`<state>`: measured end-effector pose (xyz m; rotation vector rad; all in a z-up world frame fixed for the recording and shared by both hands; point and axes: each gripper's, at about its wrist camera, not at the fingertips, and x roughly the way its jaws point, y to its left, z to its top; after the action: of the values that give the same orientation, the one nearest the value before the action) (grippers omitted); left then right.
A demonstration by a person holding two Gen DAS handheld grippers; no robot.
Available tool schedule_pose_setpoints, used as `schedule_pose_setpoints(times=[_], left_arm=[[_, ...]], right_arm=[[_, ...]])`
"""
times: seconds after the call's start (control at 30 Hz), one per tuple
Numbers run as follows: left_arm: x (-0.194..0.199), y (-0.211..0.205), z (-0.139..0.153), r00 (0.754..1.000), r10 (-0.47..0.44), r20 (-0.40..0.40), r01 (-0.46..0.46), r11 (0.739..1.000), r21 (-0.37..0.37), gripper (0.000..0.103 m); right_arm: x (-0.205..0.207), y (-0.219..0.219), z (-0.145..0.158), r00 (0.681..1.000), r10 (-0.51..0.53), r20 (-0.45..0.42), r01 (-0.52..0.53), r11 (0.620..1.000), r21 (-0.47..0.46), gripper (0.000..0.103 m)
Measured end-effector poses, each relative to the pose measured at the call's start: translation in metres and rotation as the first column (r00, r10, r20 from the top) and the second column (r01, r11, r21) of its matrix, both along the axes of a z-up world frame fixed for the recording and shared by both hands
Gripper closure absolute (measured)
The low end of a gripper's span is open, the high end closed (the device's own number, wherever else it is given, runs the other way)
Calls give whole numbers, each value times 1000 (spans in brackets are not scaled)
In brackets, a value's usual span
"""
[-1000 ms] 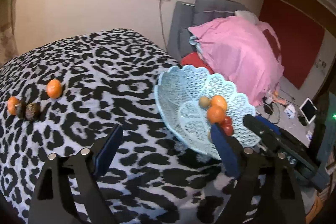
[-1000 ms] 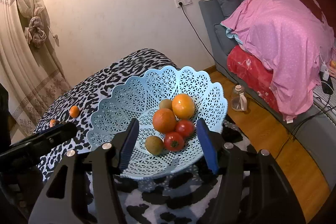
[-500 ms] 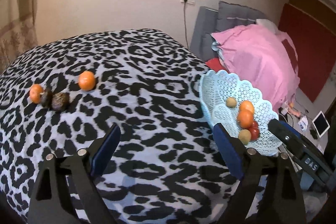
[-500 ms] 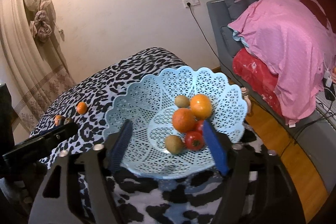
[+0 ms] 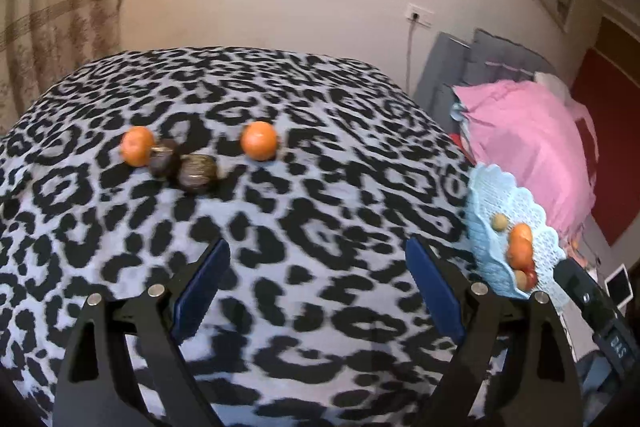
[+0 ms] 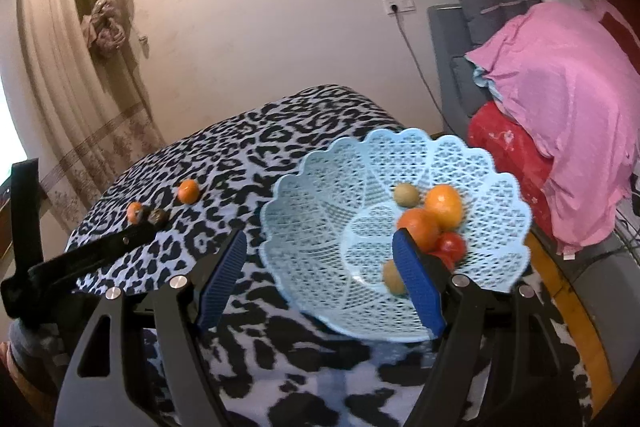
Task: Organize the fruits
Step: 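Withdraw both grippers from the basket back over the remaining fruit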
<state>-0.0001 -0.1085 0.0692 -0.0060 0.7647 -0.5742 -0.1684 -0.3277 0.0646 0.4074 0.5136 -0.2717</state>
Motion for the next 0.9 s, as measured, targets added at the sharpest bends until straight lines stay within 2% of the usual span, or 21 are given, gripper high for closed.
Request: schedule_pose_setpoints(times=[0.2, 0.33, 0.6, 0.9], left_arm=[[23, 29, 1, 996, 87, -10, -87, 996, -7, 14], [40, 49, 1, 989, 142, -28, -143, 989, -23, 14], [80, 79, -8, 965, 244, -92, -247, 969, -25, 14], [126, 77, -27, 935, 336, -110, -332, 942, 56, 14]], right_arm=[[13, 21, 1, 998, 62, -14, -63, 998, -17, 26], [19, 35, 5, 995, 97, -19, -98, 993, -65, 26], [26, 49, 2, 989, 146, -36, -148, 987, -65, 26], [32, 55, -5, 982, 180, -52, -183, 982, -52, 26]])
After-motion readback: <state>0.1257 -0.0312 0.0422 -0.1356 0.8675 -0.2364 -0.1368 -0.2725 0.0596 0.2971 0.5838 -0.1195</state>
